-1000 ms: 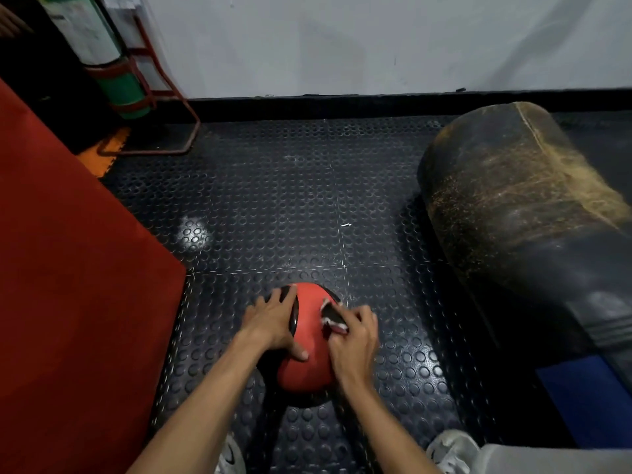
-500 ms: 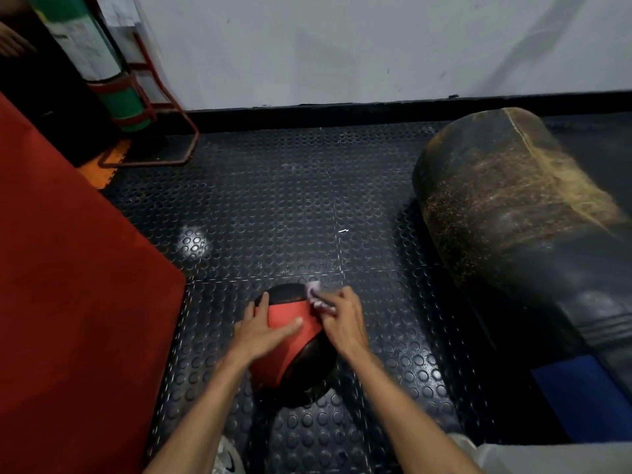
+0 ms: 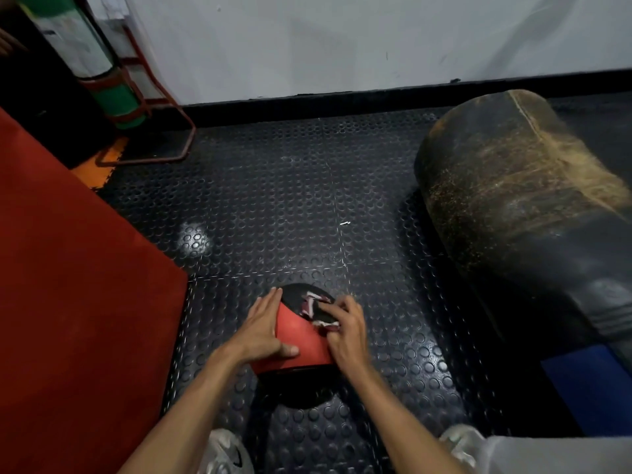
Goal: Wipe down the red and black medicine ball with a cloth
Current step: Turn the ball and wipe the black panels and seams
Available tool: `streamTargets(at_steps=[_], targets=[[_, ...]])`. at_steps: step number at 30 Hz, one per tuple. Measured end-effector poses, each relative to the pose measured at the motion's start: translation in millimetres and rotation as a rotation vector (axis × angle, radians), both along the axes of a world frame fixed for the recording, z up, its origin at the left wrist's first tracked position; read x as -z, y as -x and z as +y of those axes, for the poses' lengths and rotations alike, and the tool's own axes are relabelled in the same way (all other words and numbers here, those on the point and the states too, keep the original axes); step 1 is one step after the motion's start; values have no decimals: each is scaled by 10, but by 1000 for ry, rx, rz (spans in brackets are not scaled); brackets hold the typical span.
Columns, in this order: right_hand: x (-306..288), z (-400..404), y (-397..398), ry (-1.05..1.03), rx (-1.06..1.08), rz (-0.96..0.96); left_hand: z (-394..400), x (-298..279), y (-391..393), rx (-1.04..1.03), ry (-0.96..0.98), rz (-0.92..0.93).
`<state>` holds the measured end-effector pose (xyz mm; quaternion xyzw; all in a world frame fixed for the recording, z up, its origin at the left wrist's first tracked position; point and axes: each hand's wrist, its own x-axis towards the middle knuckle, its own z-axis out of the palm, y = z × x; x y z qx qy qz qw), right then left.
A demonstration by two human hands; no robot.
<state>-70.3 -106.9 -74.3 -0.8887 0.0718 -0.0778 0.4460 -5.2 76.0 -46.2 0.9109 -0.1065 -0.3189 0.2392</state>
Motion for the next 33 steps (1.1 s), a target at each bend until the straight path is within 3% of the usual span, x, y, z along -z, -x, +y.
streamTargets(at_steps=[4,8,12,15,21,25,27,30,33], targets=[[-158,-103,-345,48,147,112,-32,-21,13,-12,3,24],[-205,75,-503,52,-157,68,-56,-21,-24,28,1,23],[160,-248,-129,-72,166,228,88,-16,-68,16,44,66],[348,-411,162,-138,223,455,131,-62,-101,-40,82,91],[239,26,168,-290,458,371,164,-78,-96,-250,89,119],[208,161,431,-207,501,330,172,-116,-12,-342,-21,85],[135,92,257,-228,541,277,100,-201,41,-292,-197,65],[10,100,-62,-132,364,234,30,-400,61,-106,-488,-35],[1,102,-212,68,215,309,71,-451,23,-39,-453,-260]])
